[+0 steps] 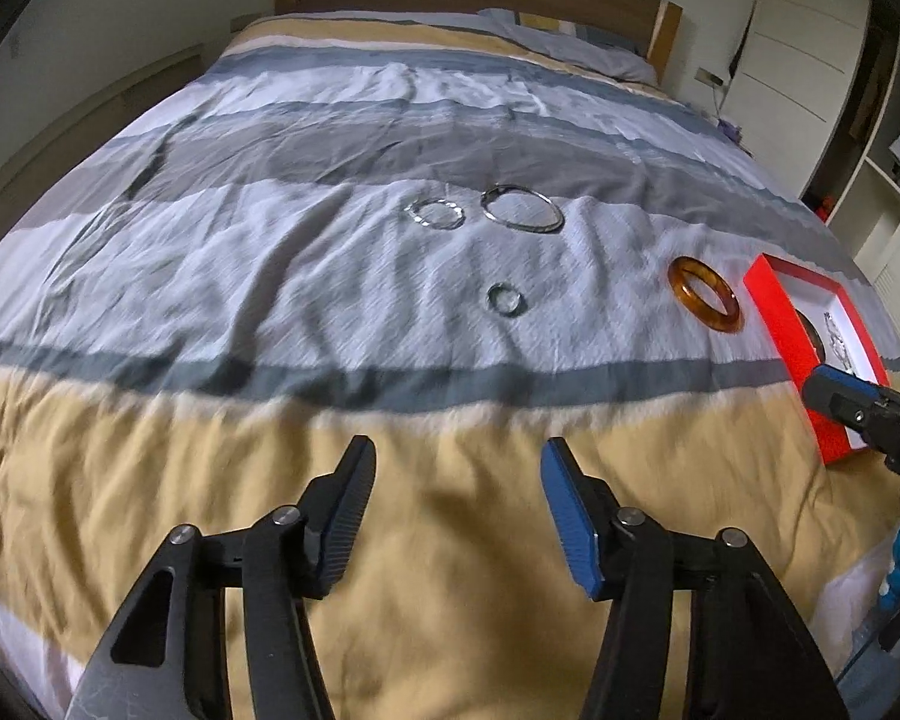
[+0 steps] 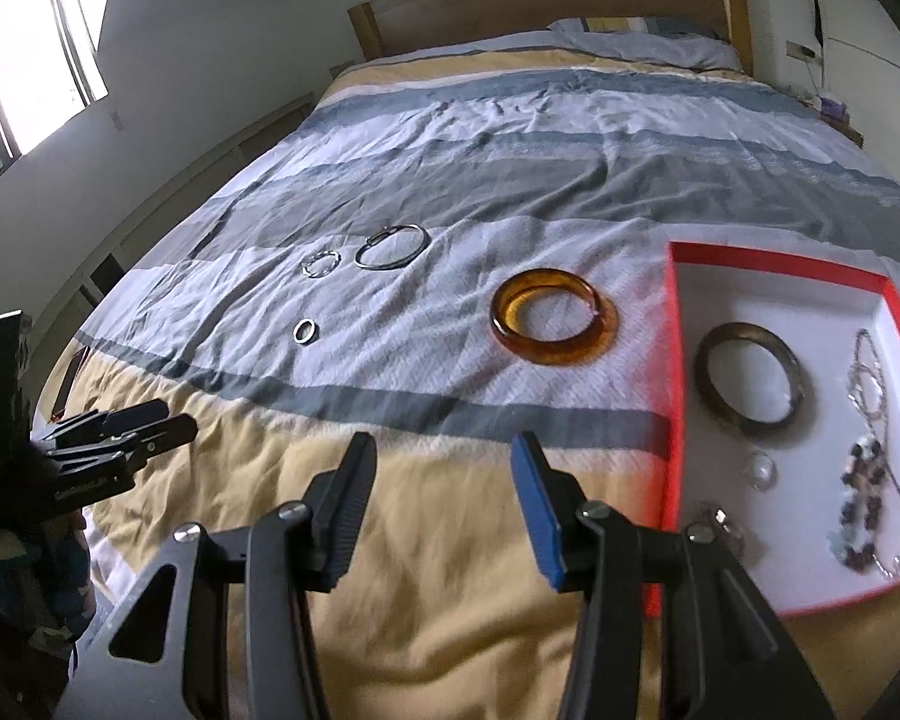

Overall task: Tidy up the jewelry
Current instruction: 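Grasp a small silver ring with the left tool while the right tool grasps the silver hoop bangle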

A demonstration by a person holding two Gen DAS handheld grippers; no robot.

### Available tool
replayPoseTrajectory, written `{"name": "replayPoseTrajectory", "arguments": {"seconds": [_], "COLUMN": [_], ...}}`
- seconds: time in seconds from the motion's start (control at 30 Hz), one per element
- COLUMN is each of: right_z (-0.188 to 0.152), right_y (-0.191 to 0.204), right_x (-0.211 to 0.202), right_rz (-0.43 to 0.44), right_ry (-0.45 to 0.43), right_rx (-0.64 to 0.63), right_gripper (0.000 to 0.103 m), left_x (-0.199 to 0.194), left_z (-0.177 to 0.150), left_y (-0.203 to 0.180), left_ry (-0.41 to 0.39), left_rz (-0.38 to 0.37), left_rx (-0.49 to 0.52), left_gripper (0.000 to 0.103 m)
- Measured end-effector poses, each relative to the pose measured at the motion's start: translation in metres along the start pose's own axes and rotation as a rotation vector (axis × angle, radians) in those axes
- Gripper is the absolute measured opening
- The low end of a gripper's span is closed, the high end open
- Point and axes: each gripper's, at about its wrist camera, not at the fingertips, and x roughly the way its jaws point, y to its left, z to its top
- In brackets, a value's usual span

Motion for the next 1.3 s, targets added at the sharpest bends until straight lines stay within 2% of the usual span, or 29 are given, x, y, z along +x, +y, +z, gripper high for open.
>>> {"name": "replayPoseTrajectory", "arguments": {"seconds": [0.3,0.7,0.87,1.07,1.3], "right_z": [0.017,0.05,0.059,0.07,0.09], "right_y": [0.005,0.01,0.009,0.011,0.016], "right_x": [0.031,0.066,0.081,0.102,0.131], "right_rz": [0.026,0.044,0.051,0.053,0.059], "right_ry": [0.007,-0.017,-0.016,-0.008,-0.009], "right_rx": [-0.015,-0.027,-0.019,-0.022,-0.016], "right_gripper": [0.045,0.045,0.045,0.045,0.045], "left_x": [0.026,0.068,0.086,0.101,0.107], "left_z": [0.028,0.058,0.063,0.065,0.066], "left_y": [-0.006,-0.013,-0.017,-0.019,-0.015], "left_ry": [-0.017,-0.008,0.012,0.021,0.002], "left_rz": [-0.029,-0.105,-0.111,-0.097,-0.103], "left_rx": [0.044,0.097,0.124,0.143,0.136], "left_gripper": [0.052,0.036,0.025,0.02,0.02]}}
